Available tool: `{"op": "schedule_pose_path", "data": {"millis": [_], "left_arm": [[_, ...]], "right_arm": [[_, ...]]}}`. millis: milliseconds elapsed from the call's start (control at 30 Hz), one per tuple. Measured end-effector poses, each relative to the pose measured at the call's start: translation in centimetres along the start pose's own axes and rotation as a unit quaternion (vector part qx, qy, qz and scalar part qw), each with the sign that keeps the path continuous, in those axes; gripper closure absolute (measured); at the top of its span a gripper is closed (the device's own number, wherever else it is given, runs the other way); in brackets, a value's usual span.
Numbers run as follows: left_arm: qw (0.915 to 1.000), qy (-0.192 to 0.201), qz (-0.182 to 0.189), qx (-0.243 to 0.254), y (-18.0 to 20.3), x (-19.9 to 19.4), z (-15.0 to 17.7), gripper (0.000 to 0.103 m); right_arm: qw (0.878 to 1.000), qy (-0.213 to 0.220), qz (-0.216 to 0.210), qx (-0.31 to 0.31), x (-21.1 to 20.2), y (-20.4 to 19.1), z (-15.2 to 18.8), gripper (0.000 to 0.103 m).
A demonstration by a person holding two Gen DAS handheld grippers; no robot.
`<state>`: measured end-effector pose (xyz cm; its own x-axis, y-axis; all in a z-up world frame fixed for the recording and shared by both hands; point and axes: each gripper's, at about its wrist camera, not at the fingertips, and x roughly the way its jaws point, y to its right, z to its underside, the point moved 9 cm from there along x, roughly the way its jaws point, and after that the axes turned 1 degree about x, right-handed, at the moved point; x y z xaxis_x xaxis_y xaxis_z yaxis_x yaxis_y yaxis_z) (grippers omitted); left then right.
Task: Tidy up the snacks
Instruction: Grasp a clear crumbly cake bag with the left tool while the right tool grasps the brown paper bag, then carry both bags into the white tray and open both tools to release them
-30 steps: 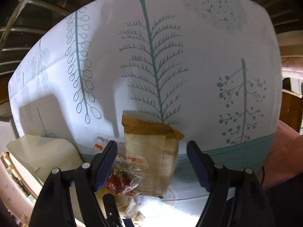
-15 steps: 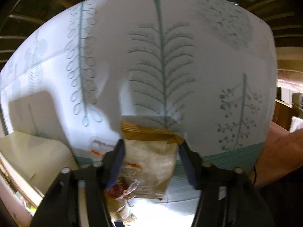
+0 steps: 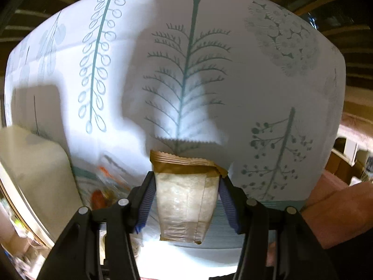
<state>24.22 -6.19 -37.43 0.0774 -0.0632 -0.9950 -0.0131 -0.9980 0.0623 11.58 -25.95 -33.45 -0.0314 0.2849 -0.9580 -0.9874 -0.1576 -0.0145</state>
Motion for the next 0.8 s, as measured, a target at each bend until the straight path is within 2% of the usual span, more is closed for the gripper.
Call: {"op": "schedule_pose_path", "data": {"millis": [267,467,600,633,800], "left_arm": [[1.0,0.006,0.007,0.0,-2.0,-3.6,2.4,0.024],[0.9998,-0.004,0.015,0.015,-3.3,-6.4,4.5,0.024],[0.9992,0.003,0.019,0.036,-3.5,-8.5,4.3,0.024],[0.999,0.005,0.02,0.04,-3.1,-9.5,5.4,0.024],[0.9977,0.002,0.042,0.053,-3.7,-12.7,5.7,0.024]], "right_arm": [[0.996,0.011,-0.012,-0.09,-2.0,-0.1,1.5,0.05],[0.984,0.027,-0.033,-0.173,-5.3,-1.6,3.0,0.05],[0.976,0.027,-0.042,-0.212,-7.0,-1.4,4.3,0.05],[0.974,0.028,-0.044,-0.221,-7.7,-1.9,4.6,0.05],[0.965,0.028,-0.06,-0.255,-7.8,-0.7,6.4,0.05]]}}
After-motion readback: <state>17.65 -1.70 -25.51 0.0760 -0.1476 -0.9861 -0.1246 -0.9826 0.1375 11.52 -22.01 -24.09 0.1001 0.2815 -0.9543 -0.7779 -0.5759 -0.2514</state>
